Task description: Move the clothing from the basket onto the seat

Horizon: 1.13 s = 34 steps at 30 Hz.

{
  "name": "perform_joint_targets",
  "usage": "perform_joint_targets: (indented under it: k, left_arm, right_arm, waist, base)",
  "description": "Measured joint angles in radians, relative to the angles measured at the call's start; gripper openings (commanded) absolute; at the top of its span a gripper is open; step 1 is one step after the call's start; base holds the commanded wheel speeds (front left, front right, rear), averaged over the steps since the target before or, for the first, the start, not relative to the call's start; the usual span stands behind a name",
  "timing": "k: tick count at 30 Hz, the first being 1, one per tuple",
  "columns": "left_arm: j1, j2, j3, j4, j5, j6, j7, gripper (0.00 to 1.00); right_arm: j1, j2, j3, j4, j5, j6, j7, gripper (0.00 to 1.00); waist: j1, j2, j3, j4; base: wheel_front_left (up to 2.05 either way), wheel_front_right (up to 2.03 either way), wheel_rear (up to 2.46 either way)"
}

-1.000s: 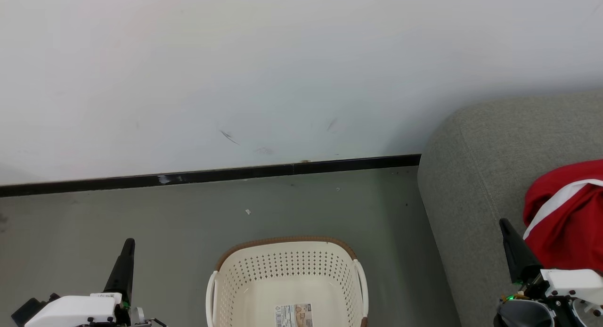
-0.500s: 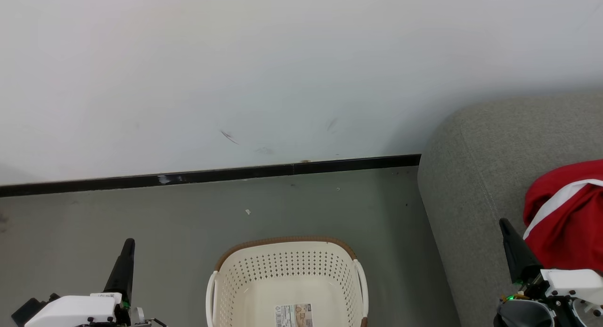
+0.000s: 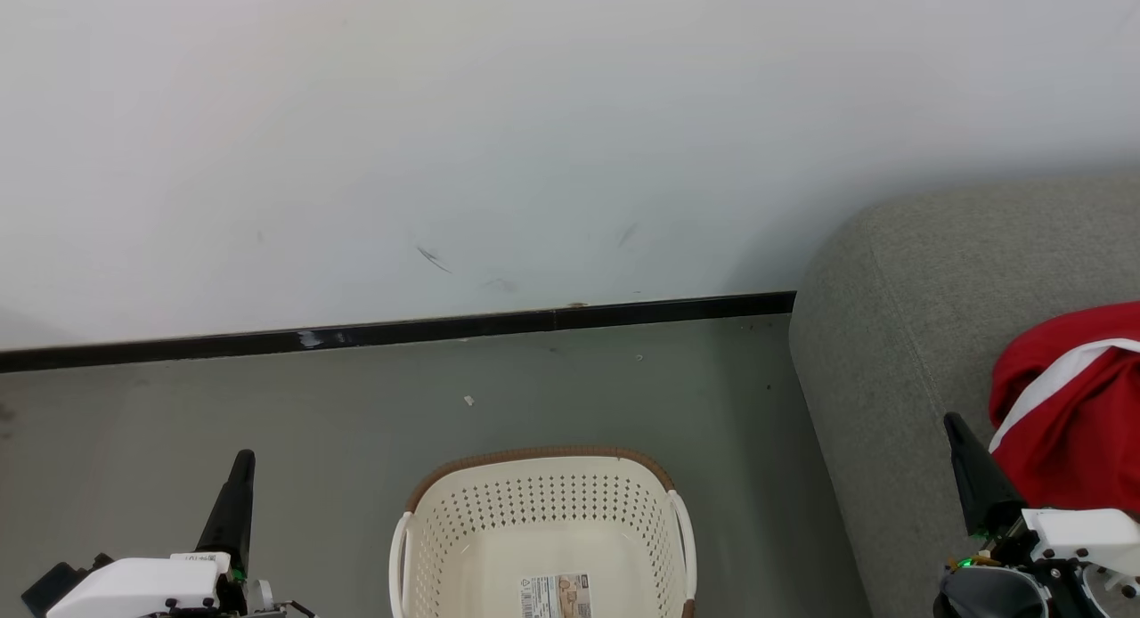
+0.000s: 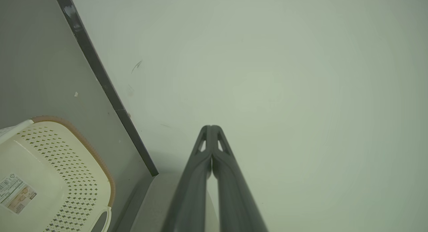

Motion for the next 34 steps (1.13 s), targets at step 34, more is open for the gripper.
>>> perform_joint_targets:
  k: [34]
  left_arm:
    - [0.000,0.000,0.000,0.001,0.000,0.000,0.000,0.00]
  right_arm:
    - [0.000,0.000,0.001,0.000,0.000,0.000,0.000,0.00]
  waist:
    - [0.0000,0.0001,0.000,0.000]
  base:
    - [0.00,0.00,0.00]
